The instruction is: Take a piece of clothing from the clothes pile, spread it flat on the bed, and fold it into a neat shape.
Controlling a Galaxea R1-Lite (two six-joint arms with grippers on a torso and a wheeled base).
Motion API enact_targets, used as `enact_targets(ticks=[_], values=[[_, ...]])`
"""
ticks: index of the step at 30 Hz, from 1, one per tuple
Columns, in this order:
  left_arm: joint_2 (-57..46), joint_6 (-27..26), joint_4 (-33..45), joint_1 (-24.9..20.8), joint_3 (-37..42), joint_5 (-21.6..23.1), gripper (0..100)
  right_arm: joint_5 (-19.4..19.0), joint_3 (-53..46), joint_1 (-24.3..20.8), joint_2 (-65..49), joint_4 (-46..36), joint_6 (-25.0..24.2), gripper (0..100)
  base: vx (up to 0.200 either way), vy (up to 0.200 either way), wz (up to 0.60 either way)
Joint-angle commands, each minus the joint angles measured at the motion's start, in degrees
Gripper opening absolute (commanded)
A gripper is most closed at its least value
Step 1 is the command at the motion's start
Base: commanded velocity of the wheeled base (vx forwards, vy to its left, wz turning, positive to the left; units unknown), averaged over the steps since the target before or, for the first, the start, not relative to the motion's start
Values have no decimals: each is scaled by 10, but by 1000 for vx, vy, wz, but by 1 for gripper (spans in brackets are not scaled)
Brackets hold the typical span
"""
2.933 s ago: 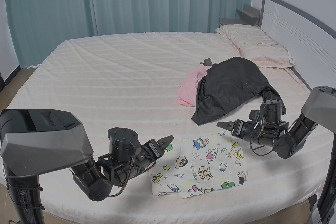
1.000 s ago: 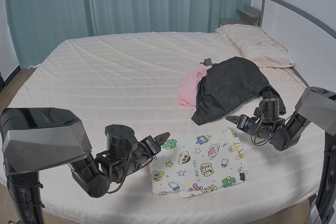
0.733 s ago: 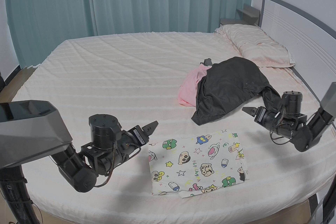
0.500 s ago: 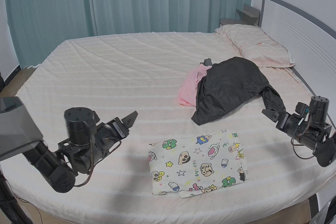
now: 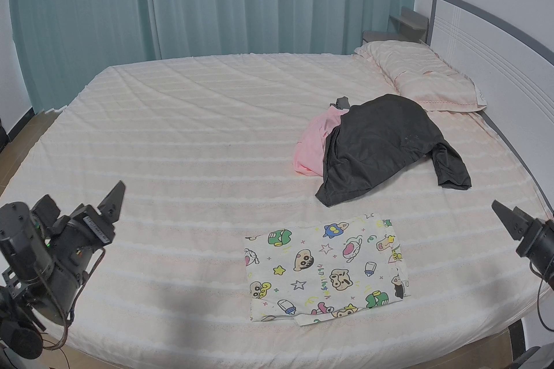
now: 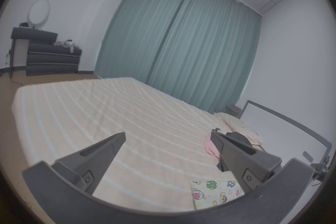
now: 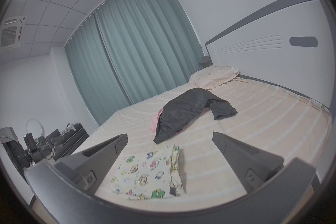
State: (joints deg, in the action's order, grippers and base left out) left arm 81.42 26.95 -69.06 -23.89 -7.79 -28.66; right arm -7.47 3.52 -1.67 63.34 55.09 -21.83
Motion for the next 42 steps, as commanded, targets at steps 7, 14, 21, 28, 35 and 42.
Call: enact_targets(ticks=[7, 14, 21, 28, 35, 42], values=[[-380, -121, 206, 6, 78, -163, 100, -10, -23, -3, -479, -411, 76, 100, 0, 0, 0], [-519, -143, 362, 34, 78, -257, 100, -13, -12, 2, -610, -568, 81, 100, 0, 0, 0], [-588, -194, 396, 113, 78, -263, 100, -17, -9, 16, -627, -571, 84, 100, 0, 0, 0], [-724, -245, 473, 197, 78, -261, 100, 26, -12, 18, -632, -568, 159, 100, 0, 0, 0], [-814, -280, 536, 242, 78, -228, 100, 44, -13, 18, -632, -566, 202, 100, 0, 0, 0], [-814, -276, 531, 242, 78, -224, 100, 47, -31, 18, -633, -519, 285, 100, 0, 0, 0]])
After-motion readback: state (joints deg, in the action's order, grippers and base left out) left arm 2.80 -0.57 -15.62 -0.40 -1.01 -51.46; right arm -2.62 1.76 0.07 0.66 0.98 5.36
